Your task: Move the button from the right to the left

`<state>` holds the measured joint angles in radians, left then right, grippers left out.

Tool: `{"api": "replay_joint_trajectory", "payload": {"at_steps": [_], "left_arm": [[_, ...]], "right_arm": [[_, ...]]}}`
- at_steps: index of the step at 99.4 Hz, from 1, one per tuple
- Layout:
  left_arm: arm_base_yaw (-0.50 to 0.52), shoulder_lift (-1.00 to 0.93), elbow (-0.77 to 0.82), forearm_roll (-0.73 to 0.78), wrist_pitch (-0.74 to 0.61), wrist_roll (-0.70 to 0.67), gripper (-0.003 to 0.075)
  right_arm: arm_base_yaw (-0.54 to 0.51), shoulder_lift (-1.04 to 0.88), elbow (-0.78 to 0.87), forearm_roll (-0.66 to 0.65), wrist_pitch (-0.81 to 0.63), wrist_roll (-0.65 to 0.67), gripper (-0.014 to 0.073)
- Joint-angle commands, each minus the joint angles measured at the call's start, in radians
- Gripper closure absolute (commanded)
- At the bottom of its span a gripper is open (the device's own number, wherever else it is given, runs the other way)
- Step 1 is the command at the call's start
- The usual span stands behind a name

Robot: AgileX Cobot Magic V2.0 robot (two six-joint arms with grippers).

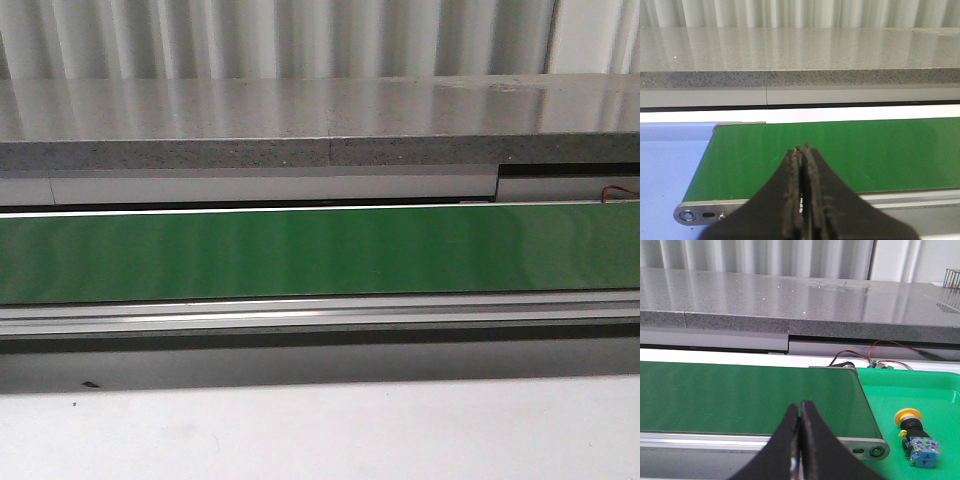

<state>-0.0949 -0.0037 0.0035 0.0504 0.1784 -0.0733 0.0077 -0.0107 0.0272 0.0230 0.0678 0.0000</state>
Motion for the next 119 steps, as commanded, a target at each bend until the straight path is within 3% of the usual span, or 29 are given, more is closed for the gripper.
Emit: {"api": "replay_joint_trajectory", "payload": {"at_steps": [1, 65, 90, 119], "left_arm": [[0.000, -0.032, 0.039, -0.002, -0.080, -0.002, 0.0741], [0.000, -0.032, 0.039, -0.002, -0.080, -0.002, 0.0741], [0.000, -0.032, 0.039, -0.002, -0.080, -0.002, 0.0741], [0.000, -0.032, 0.039, -0.002, -0.080, -0.002, 0.0741]], "right_arm": [[-0.008, -0.019, -0.021, -0.013, -0.079, 0.000, 0.0660], [-0.008, -0.017, -0.042, -0.023, -0.068, 0.000, 0.0660], [-0.008, 0.052, -0.209, -0.023, 0.112, 0.000, 0.0660], [-0.008, 0.267, -0.456, -0.023, 0.397, 0.000, 0.0660]]}}
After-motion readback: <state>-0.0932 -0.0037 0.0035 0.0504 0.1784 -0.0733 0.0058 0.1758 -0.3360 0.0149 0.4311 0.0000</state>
